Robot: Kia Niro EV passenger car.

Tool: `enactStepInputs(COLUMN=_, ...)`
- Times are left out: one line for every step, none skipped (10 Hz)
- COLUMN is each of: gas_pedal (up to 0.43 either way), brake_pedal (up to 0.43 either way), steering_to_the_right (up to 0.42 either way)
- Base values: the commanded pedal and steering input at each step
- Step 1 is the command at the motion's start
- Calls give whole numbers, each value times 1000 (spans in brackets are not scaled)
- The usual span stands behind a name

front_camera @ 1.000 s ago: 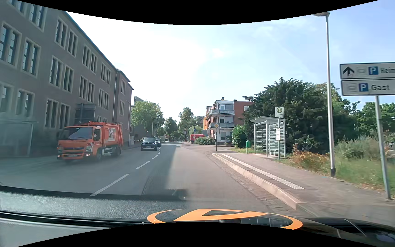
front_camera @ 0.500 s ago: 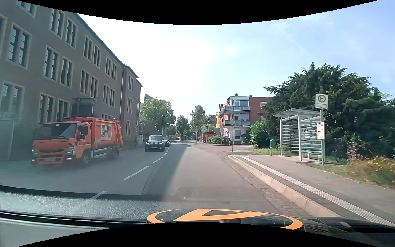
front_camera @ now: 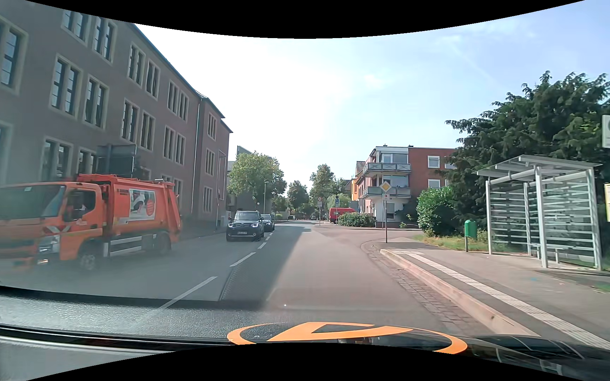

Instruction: Follow the waypoints while adhering to traffic rules and regulations

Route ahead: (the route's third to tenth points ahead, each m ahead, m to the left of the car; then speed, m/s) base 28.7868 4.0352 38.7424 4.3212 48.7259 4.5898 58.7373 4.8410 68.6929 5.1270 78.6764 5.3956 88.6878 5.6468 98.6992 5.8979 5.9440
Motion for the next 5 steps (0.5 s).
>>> enactStepInputs(gas_pedal=169, brake_pedal=0, steering_to_the_right=-42)
enactStepInputs(gas_pedal=169, brake_pedal=0, steering_to_the_right=-36)
enactStepInputs(gas_pedal=169, brake_pedal=0, steering_to_the_right=-35)
enactStepInputs(gas_pedal=169, brake_pedal=0, steering_to_the_right=-35)
enactStepInputs(gas_pedal=169, brake_pedal=0, steering_to_the_right=-34)
